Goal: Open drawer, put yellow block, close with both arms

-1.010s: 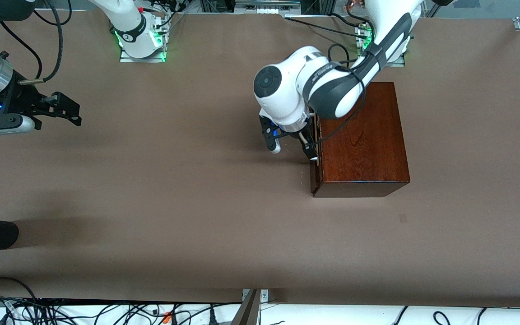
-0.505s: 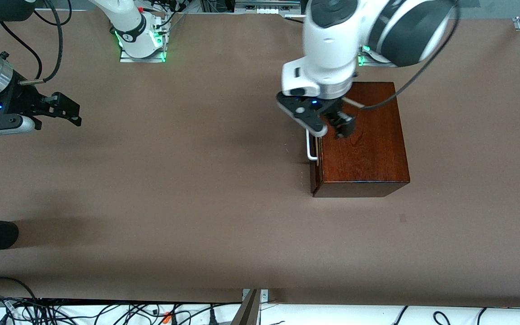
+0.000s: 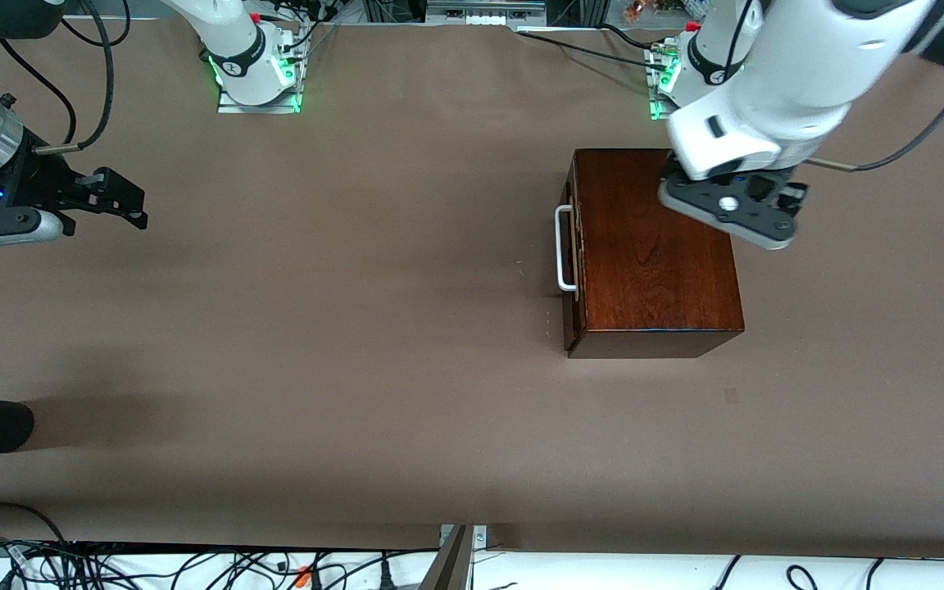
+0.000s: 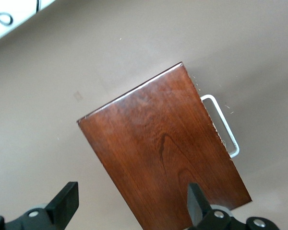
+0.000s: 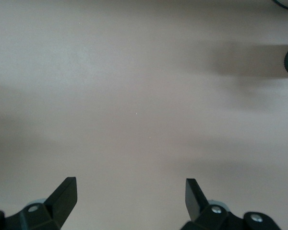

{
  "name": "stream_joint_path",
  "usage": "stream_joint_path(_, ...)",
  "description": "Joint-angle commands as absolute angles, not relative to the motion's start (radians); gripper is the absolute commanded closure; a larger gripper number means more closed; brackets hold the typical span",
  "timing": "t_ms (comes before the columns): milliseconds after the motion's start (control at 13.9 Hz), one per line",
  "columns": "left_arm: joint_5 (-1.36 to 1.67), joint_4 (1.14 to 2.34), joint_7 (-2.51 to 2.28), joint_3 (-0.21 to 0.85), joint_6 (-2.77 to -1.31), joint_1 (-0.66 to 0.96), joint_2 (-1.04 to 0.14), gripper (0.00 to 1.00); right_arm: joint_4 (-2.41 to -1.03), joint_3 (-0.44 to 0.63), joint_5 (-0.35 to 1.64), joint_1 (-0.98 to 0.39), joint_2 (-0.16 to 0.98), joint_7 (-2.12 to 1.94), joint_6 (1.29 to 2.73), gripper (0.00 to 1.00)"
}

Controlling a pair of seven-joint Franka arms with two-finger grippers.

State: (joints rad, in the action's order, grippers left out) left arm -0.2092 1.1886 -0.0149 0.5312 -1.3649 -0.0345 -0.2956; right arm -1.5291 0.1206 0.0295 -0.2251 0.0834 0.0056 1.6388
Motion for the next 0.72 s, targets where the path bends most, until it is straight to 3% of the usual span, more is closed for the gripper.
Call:
stream_joint_path(0,-0.109,1.219,-0.069,0.432,-1.335,-0.068,-0.236,0.0,-1.52,0.117,0.043,-0.216,0.084,0.012,1.635,0.0)
stream_joint_path(289,-0.002,1.342,-0.054,0.14,-1.342,0.01,-0.152,0.0,-1.52,0.117,0.043,-0.216,0.084,0.012,1.635,0.0)
stream_joint_path(649,-0.002,1.586,0.064,0.005,-1.508,0.072,-0.008,0.0,-1.52,0.117,0.043,-0.216,0.084,0.012,1.632,0.0)
